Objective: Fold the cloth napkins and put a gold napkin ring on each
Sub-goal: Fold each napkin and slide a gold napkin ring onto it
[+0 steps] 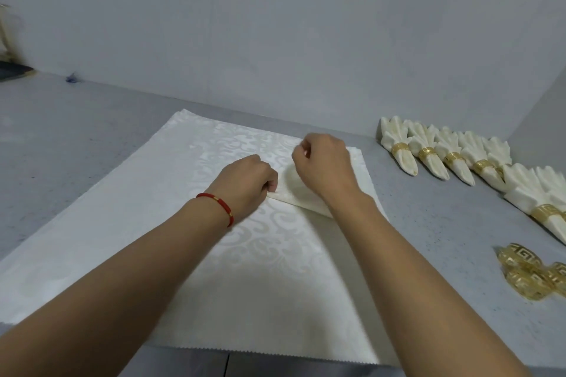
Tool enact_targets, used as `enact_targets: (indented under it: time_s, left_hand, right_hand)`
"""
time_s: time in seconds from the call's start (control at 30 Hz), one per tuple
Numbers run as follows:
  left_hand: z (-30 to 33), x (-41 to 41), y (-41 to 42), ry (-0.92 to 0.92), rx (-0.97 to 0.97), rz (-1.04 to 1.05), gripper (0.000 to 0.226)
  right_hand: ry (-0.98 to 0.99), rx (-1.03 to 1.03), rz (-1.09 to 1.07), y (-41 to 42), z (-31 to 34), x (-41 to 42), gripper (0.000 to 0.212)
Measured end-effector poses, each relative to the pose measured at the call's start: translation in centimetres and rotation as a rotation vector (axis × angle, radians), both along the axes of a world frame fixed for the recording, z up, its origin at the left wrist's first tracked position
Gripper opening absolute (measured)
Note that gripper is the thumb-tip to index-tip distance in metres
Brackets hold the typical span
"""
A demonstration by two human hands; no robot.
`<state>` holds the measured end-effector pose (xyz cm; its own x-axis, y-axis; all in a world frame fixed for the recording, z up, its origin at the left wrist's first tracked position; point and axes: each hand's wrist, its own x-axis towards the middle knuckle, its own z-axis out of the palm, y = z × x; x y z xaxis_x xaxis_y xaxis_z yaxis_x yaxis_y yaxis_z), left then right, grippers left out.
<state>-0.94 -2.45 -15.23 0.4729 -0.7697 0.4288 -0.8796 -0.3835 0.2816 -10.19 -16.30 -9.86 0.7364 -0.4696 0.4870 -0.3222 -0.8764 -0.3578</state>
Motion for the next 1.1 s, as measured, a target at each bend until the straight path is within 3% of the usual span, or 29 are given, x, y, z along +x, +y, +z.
enact_targets:
  time_s: [0.07, 0.27, 0.33, 0.43, 0.53, 0.8, 0.87, 0.93, 1.0, 1.1]
  left_hand:
    - [-0.4, 0.1, -0.1, -0.027, -0.025, -0.036, 0.031]
    - [-0.4, -0.3, -0.5, 0.070, -0.006, 0.059, 0.028]
    - [-0.5, -0.4, -0.6, 0.130, -0.046, 0.128, 0.023]
    - [-0.8, -0.4, -1.3, 0.175, -0.056, 0.236, 0.009]
    - [-0.9, 0.2, -1.9, 0.211, 0.019, 0.311, 0.027]
    - [-0.5, -0.4, -1.1, 0.230, -0.138, 0.151, 0.017]
    - [-0.7, -0.4, -0.9, 0.158, -0.131, 0.126, 0.021]
    - [-1.1, -0.4, -0.8, 0.082, -0.120, 0.121, 0.022]
    - [-1.3, -0.5, -0.8, 0.025, -0.101, 0.111, 0.022]
    - [-1.6, -0.5, -1.0, -0.023, -0.078, 0.091, 0.022]
  right_hand:
    - [-0.030, 0.239, 0.011, -0.5, -1.3, 2.4, 0.018]
    - [-0.208, 0.591, -0.246, -3.9, -5.7, 2.4, 0.022]
    - [-0.175, 0.621, -0.249, -4.2, -5.8, 2.5, 0.026]
    - [-0.140, 0.590, -0.249, -4.1, -5.8, 3.0, 0.014]
    - [-0.116, 0.629, -0.226, -4.3, -5.7, 3.2, 0.032]
    - [-0.265, 0.777, -0.221, -4.1, -5.0, 2.6, 0.050]
    - [-0.347, 0.723, -0.220, -3.9, -5.1, 2.3, 0.034]
    - [-0.308, 0.616, -0.257, -3.5, -5.1, 1.9, 0.011]
    - [-0.199, 0.393, -0.302, -3.2, -4.9, 1.4, 0.024]
    - [-0.002, -0.149, -0.211, -3.4, -4.9, 0.8, 0.030]
